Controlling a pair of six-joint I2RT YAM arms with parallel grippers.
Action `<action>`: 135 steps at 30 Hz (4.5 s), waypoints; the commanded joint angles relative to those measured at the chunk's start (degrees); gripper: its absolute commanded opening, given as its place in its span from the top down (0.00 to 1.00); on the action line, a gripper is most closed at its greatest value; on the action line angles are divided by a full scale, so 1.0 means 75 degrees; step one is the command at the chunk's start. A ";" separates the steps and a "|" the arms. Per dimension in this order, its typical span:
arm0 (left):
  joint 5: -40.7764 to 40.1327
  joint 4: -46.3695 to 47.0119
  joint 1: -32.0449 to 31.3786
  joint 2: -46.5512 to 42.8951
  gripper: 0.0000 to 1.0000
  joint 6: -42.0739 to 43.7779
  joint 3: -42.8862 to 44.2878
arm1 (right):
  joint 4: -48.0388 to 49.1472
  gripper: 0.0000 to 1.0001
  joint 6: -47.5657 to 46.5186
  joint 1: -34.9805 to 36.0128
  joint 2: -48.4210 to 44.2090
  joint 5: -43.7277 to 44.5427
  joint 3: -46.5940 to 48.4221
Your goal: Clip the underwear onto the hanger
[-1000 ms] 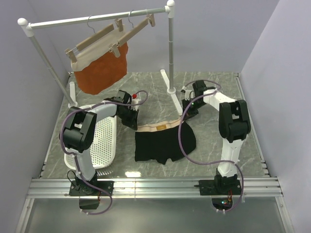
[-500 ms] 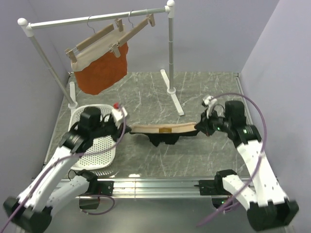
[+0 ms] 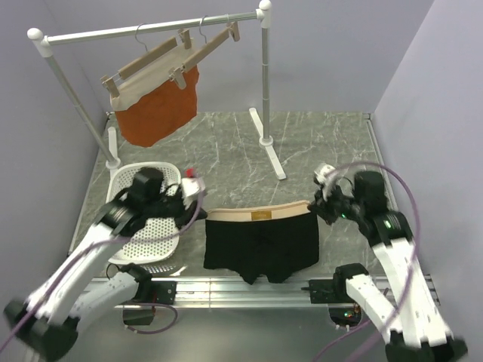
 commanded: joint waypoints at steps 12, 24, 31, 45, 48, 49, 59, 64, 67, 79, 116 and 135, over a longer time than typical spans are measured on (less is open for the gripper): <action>-0.2855 0.1618 -0.0104 0.6135 1.00 -0.1480 0.0964 | 0.2769 1.00 0.0685 0.0137 0.6740 0.2969 0.0687; -0.3768 0.1021 -0.0045 0.6301 1.00 -0.1105 0.0708 | 0.2255 0.79 0.0966 0.0359 0.7350 0.2876 0.1004; -0.4203 0.0892 -0.0010 0.5808 0.84 -0.0953 0.0344 | 0.2255 0.09 0.1236 0.0676 0.7140 0.3439 0.1167; -0.1600 0.0868 -0.0394 0.2786 0.30 0.0897 -0.0146 | 0.1189 0.35 -0.0240 0.2808 0.6037 0.2197 0.0688; -0.1963 0.0949 -0.1345 0.2679 0.30 0.1425 -0.0673 | 0.1468 0.34 -0.0452 0.3066 0.6400 0.2501 0.0454; -0.1976 0.1043 -0.1439 0.2714 0.31 0.1473 -0.0769 | 0.1551 0.34 -0.0533 0.3125 0.6470 0.2583 0.0418; -0.2900 0.2543 -0.1967 0.4457 0.33 0.2058 -0.1168 | 0.1669 0.34 -0.0581 0.3184 0.7209 0.3065 0.0488; -0.3242 0.2299 -0.2154 0.5011 0.35 0.2936 -0.1344 | 0.1470 0.35 -0.0628 0.3371 0.7607 0.3147 0.0500; -0.3137 0.1632 -0.2166 0.5011 0.37 0.3462 -0.1297 | 0.1259 0.36 -0.0709 0.3569 0.7713 0.3100 0.0442; -0.2446 -0.0491 -0.2236 0.3806 0.36 0.3724 -0.1040 | 0.0216 0.36 -0.0769 0.4203 0.7128 0.2678 0.0277; -0.4729 0.1536 0.0892 0.4964 0.11 -0.1773 0.8805 | 0.1798 0.00 0.2817 0.1672 0.3811 0.1858 0.2961; -0.2903 0.1958 0.2088 0.5772 0.10 -0.3096 0.8383 | 0.1833 0.00 0.3064 0.1672 0.3623 0.1260 0.2352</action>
